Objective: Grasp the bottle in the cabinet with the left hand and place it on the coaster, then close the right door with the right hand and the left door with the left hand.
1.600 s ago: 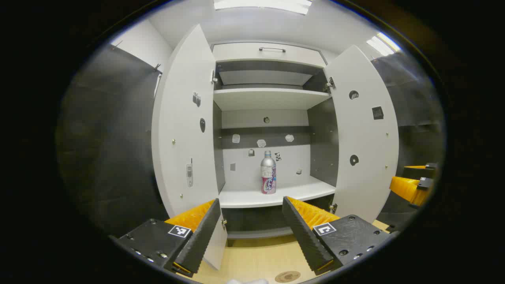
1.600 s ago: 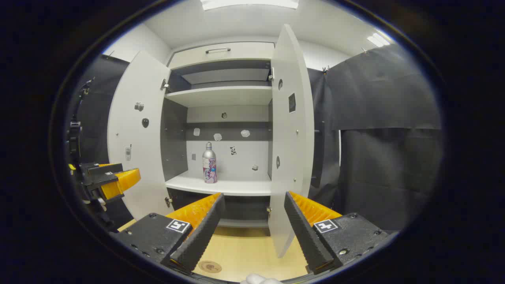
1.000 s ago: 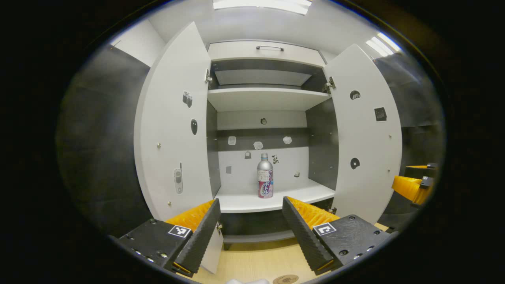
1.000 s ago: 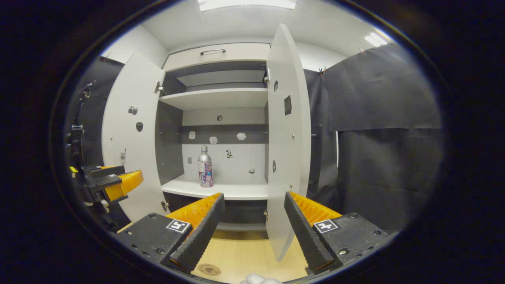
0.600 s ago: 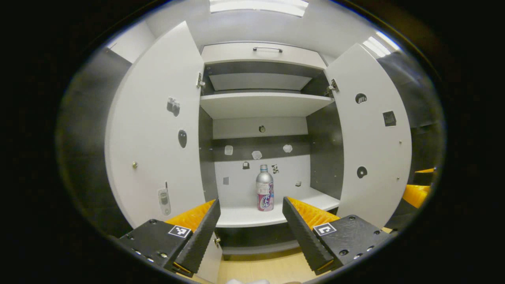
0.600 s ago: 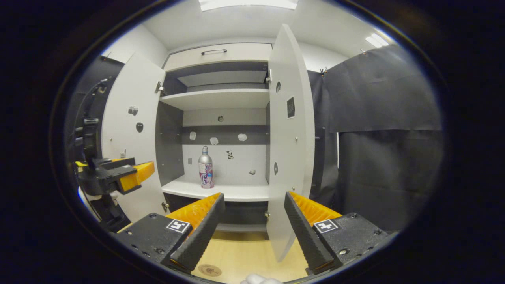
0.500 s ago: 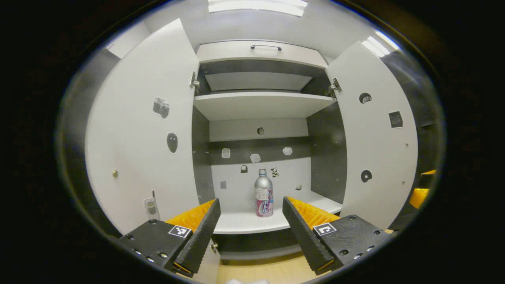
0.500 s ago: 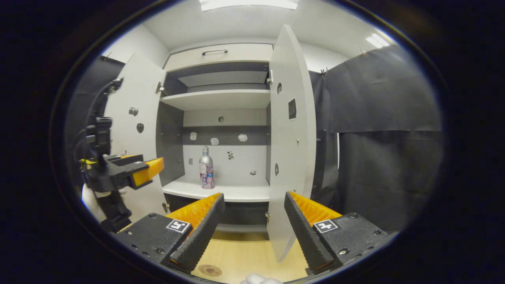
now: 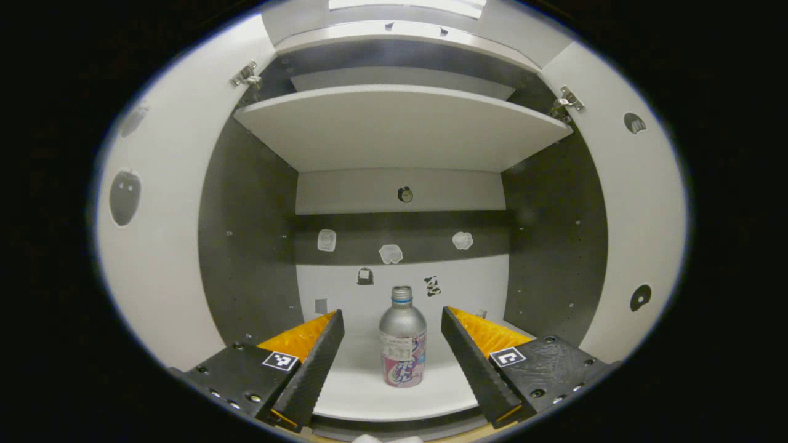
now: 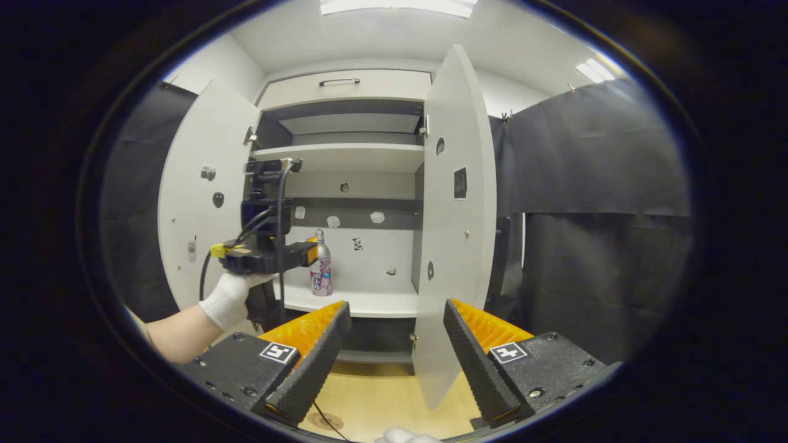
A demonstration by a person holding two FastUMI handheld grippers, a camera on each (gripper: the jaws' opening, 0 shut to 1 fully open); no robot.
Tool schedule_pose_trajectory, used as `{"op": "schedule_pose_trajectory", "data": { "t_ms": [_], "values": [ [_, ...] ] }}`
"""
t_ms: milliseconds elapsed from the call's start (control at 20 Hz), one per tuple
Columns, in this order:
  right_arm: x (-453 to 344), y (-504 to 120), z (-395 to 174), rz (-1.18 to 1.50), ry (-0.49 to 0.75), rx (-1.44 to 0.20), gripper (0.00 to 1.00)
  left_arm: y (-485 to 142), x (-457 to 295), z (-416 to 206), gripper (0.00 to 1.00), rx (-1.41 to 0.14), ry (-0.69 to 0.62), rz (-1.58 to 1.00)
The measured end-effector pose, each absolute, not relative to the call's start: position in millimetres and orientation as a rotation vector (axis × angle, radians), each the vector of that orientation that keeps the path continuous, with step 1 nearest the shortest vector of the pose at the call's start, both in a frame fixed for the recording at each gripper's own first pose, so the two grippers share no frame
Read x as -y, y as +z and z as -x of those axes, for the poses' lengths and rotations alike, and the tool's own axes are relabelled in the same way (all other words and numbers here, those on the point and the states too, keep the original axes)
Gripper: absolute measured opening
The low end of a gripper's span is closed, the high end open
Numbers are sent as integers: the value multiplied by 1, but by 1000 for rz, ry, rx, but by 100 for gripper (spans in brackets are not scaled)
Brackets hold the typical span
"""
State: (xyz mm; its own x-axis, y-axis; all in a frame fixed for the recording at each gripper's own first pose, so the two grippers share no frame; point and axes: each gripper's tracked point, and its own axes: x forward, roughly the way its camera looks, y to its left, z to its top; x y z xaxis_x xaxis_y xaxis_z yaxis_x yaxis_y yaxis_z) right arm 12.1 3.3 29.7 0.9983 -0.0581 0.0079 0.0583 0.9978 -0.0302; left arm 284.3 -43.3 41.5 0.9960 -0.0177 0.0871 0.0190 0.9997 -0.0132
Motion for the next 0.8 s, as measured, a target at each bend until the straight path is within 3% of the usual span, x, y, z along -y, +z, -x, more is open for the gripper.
{"op": "schedule_pose_trajectory", "data": {
  "t_ms": [500, 600, 800],
  "values": [
    [11, 14, -16, 39, -111, -50, 99, -23, 50, -353, 97, -54, 11, 4],
    [14, 12, -16, 28, -112, -54, 99, -20, 42, -355, 81, -50, 27, -2],
    [19, 11, -17, 16, -105, -50, 100, -6, 33, -324, 79, -26, 9, 27]
  ]
}}
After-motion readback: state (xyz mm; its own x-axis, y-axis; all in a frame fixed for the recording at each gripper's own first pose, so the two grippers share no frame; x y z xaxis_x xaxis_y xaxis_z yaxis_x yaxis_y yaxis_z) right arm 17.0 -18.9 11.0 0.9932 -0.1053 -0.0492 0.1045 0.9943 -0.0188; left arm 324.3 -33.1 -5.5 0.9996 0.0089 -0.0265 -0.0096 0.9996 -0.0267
